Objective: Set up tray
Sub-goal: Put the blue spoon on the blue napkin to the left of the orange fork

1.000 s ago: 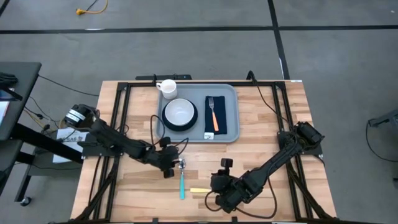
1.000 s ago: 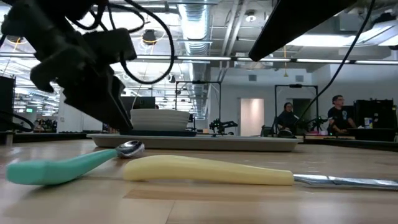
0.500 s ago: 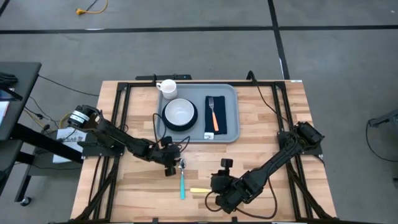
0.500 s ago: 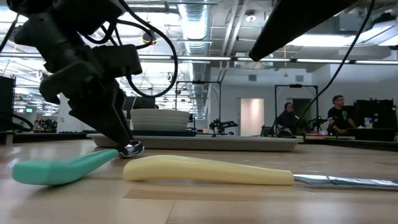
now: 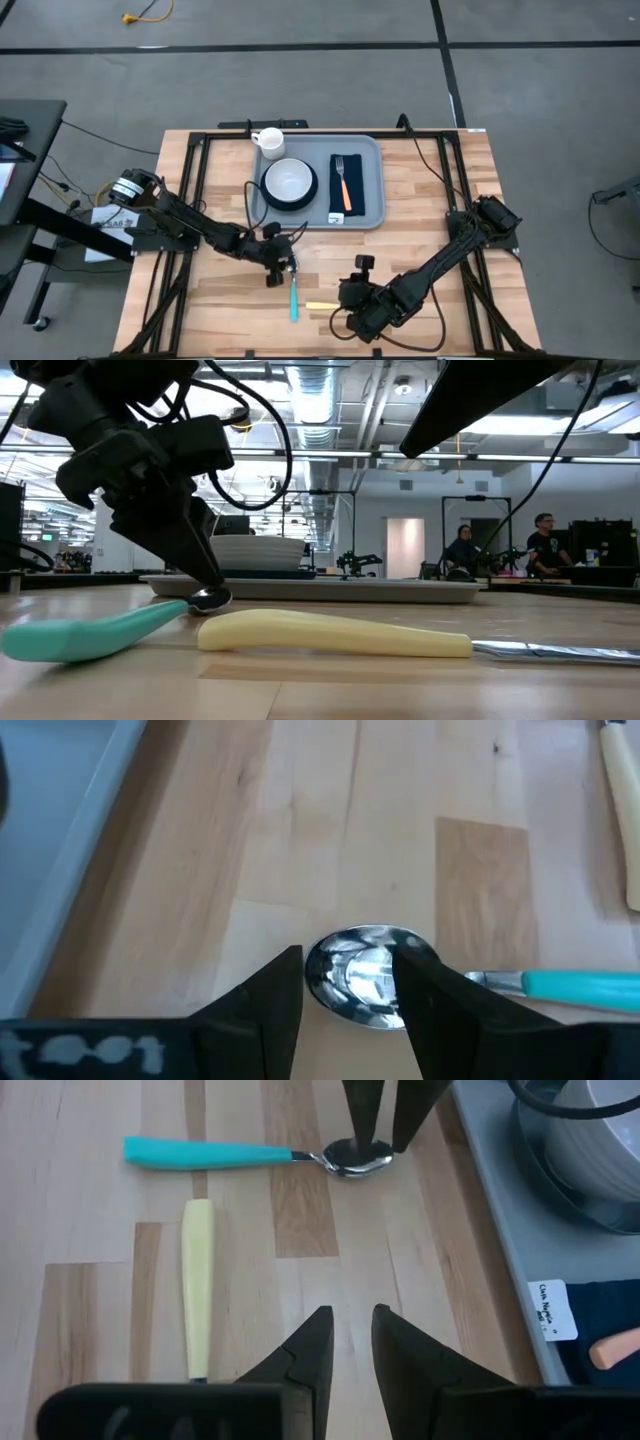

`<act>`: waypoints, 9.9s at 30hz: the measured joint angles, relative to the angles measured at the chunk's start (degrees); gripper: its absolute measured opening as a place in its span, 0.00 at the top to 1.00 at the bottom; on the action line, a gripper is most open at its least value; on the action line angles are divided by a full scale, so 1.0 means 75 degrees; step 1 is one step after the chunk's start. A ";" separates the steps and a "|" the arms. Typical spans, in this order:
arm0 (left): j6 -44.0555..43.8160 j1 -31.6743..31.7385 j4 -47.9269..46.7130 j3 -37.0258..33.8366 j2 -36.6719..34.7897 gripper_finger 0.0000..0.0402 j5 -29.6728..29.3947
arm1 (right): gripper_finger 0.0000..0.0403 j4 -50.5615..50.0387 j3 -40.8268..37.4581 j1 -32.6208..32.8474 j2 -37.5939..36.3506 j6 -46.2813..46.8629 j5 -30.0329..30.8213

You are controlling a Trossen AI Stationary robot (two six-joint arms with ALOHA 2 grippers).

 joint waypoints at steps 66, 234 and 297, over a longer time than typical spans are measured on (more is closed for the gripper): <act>-0.0133 0.0417 0.0670 0.0004 0.0746 0.64 0.0531 | 0.84 0.0017 0.0000 0.0000 0.0000 0.0000 -0.0009; -0.4785 -0.1267 -0.4472 0.3110 0.2196 0.64 -0.0433 | 0.84 0.0250 -0.0003 -0.0001 0.0000 0.0140 -0.0586; -0.2509 -0.1704 -0.5150 0.4196 0.2235 0.60 -0.1726 | 0.84 0.0562 -0.0192 -0.0411 0.0052 0.0603 -0.0662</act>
